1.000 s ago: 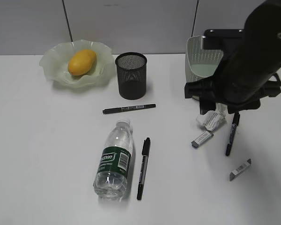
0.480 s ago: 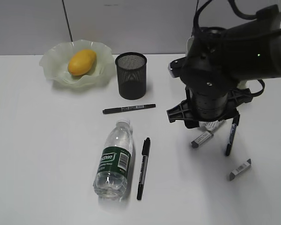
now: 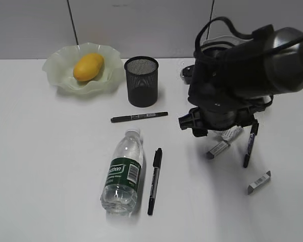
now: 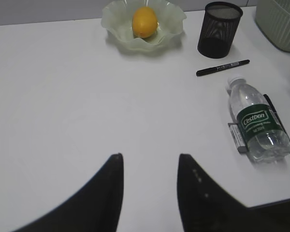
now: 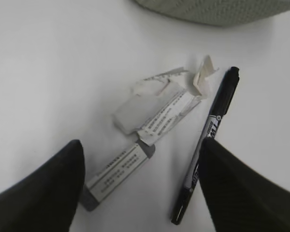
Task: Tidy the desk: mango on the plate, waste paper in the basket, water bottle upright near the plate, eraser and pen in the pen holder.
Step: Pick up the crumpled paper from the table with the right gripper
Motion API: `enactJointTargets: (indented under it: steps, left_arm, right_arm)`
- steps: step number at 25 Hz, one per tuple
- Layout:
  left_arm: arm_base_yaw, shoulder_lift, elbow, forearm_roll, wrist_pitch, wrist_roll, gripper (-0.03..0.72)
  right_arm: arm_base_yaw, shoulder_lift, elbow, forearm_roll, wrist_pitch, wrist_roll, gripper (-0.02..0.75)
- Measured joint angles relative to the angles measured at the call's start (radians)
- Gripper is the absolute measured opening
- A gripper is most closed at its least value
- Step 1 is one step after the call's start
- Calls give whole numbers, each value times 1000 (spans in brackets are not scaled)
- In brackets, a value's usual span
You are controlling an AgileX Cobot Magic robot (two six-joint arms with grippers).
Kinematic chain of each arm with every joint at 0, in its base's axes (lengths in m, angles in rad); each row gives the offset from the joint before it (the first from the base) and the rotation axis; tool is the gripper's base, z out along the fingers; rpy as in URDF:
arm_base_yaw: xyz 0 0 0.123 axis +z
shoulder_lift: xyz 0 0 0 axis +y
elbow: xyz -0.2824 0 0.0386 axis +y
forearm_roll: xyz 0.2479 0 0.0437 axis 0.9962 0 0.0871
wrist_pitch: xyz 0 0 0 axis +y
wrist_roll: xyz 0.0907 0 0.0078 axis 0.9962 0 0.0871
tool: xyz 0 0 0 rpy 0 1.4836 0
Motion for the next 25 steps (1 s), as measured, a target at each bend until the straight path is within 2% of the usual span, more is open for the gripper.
enactJointTargets:
  steps: [11, 17, 21, 25]
  left_arm:
    - [0, 0, 0, 0, 0, 0, 281]
    - [0, 0, 0, -1, 0, 0, 277]
    - [0, 0, 0, -1, 0, 0, 277]
    - [0, 0, 0, -1, 0, 0, 274]
  right_arm:
    - [-14, 48, -4, -84, -10, 70, 582]
    - [-46, 72, -15, -89, -23, 78, 582]
    - [-49, 79, -39, -92, -106, 87, 582]
    - [-49, 119, -85, -89, -61, 103, 582]
